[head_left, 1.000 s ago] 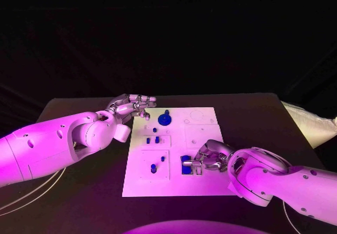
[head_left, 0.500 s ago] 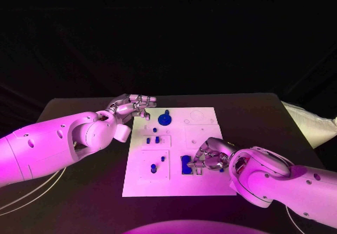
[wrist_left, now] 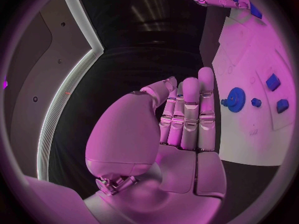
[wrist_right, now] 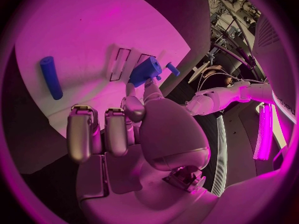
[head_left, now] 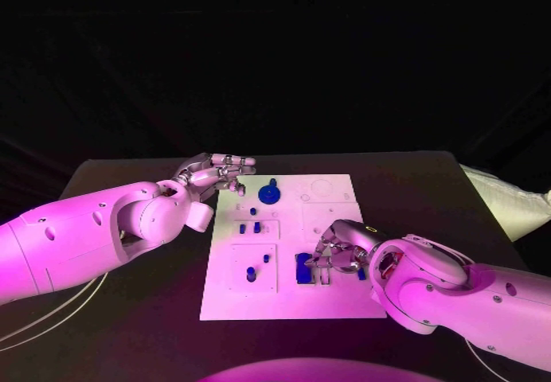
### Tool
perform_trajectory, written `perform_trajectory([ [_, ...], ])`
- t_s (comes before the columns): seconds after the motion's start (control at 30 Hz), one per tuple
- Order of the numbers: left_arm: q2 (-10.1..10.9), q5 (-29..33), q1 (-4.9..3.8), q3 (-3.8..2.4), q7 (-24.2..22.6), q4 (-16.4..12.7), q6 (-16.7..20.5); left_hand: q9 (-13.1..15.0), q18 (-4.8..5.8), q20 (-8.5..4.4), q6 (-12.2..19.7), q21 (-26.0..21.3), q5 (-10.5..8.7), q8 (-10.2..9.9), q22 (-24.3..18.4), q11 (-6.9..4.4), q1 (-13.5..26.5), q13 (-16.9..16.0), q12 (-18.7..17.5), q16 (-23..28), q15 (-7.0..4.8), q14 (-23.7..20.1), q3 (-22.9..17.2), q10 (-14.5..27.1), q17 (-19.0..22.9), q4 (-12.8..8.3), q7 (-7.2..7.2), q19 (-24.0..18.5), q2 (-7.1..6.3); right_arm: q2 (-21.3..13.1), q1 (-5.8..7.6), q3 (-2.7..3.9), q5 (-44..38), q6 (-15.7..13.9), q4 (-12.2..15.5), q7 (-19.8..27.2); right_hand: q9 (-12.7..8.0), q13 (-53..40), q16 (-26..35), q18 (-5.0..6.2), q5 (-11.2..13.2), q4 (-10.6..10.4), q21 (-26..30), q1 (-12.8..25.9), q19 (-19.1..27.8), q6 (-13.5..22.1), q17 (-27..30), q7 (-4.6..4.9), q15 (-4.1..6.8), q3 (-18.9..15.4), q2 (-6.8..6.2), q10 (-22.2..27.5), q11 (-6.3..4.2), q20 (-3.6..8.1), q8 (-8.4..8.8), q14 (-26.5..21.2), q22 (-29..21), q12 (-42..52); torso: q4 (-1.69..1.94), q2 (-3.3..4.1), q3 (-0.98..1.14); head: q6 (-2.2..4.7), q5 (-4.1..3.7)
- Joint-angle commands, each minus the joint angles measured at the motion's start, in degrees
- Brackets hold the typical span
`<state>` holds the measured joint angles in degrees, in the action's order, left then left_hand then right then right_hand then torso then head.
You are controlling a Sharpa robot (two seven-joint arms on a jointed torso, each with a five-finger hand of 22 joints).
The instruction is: Assemble the parts on the task board
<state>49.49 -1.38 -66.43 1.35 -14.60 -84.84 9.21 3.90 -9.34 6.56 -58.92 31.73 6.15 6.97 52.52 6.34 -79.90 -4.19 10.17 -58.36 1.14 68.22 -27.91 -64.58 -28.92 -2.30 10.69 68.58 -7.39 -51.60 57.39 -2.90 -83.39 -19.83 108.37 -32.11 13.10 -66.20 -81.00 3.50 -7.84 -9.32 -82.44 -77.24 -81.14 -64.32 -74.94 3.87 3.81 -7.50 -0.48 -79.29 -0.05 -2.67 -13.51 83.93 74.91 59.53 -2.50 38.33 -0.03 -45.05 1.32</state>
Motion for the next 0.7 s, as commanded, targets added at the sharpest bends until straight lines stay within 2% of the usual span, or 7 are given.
perform_trajectory([
  [0.03, -0.04, 0.25, 0.0, -0.03, -0.08, -0.07, -1.18, -0.05, -1.08, 0.14, 0.27, -0.25, 0.21, 0.29, -0.08, 0.07, 0.25, 0.07, 0.24, 0.31, 0.07, -0.26, 0.45, 0.44, 0.12, -0.03, 0.09, -0.38, 0.12, 0.13, -0.36, -0.3, -1.94, 1.78, -0.02, -0.07, 0.13, -0.08, -0.27, -0.4, 0.19, -0.07, -0.39, -0.04, -0.31, -0.65, -1.08, -0.01, 0.35, -0.35, 0.04, -0.15, -0.48, 0.23, -0.28, 3.59, 2.56, 0.05, -0.05, 0.01, -0.01, -0.09, 0.08],
  [0.3, 0.09, 0.25, 0.03, -0.03, -0.02, -0.04, -1.23, -0.05, -1.08, 0.14, 0.27, -0.25, 0.21, 0.29, -0.08, 0.07, 0.25, 0.07, 0.24, 0.31, 0.07, -0.26, 0.45, 0.44, 0.12, -0.03, 0.09, -0.38, 0.12, -1.0, -0.43, -0.28, -2.34, -5.22, 1.01, 3.85, 0.5, -1.27, -0.8, -0.55, -0.53, -0.52, -0.76, 0.67, -0.75, -1.31, -1.89, -0.35, 0.53, -0.92, 0.44, -0.99, -0.74, 0.38, -0.67, 3.76, 3.18, 1.43, -0.07, 0.02, 0.07, -0.02, 0.2],
  [0.37, 0.13, 0.25, 0.05, -0.03, 0.0, -0.02, -1.24, -0.05, -1.08, 0.14, 0.27, -0.25, 0.21, 0.29, -0.08, 0.07, 0.25, 0.07, 0.24, 0.31, 0.07, -0.26, 0.45, 0.44, 0.12, -0.03, 0.09, -0.38, 0.12, -1.4, -0.43, -0.28, -2.3, -6.06, 1.36, 5.11, 0.52, -1.35, -0.88, -0.58, -0.56, -0.52, -0.83, 0.66, -0.83, -1.36, -2.02, -0.38, 0.55, -0.94, 0.47, -1.05, -0.77, 0.39, -0.7, 3.79, 3.31, 1.53, -0.06, 0.03, 0.1, -0.04, 0.26],
  [0.5, 0.19, 0.25, 0.11, -0.02, 0.04, 0.0, -1.27, -0.05, -1.08, 0.14, 0.27, -0.25, 0.21, 0.29, -0.08, 0.07, 0.25, 0.07, 0.24, 0.31, 0.07, -0.26, 0.45, 0.44, 0.12, -0.03, 0.09, -0.38, 0.12, -1.77, -0.44, -0.27, -2.23, -5.29, 1.78, 7.31, 0.61, -1.58, -1.05, -0.62, -0.5, -0.36, -0.95, 0.42, -0.97, -1.47, -2.27, -0.5, 0.63, -1.01, 0.46, -1.22, -0.87, 0.45, -0.78, 3.84, 3.5, 1.77, -0.1, -0.01, 0.06, -0.05, 0.26],
  [0.7, 0.2, 0.25, 0.17, -0.01, 0.06, 0.01, -1.32, -0.05, -1.08, 0.14, 0.27, -0.25, 0.21, 0.29, -0.08, 0.07, 0.25, 0.07, 0.24, 0.31, 0.07, -0.26, 0.45, 0.44, 0.12, -0.03, 0.09, -0.38, 0.12, -1.42, -0.44, -0.27, -2.71, -0.84, 1.75, 8.6, 0.84, -1.83, -1.21, -0.66, 0.31, 0.47, -1.05, -0.77, -1.08, -1.63, -2.52, -0.68, 0.81, -1.04, 0.52, -1.4, -1.06, 0.62, -0.9, 3.88, 3.67, 1.89, -0.09, 0.03, 0.07, -0.15, 0.33],
])
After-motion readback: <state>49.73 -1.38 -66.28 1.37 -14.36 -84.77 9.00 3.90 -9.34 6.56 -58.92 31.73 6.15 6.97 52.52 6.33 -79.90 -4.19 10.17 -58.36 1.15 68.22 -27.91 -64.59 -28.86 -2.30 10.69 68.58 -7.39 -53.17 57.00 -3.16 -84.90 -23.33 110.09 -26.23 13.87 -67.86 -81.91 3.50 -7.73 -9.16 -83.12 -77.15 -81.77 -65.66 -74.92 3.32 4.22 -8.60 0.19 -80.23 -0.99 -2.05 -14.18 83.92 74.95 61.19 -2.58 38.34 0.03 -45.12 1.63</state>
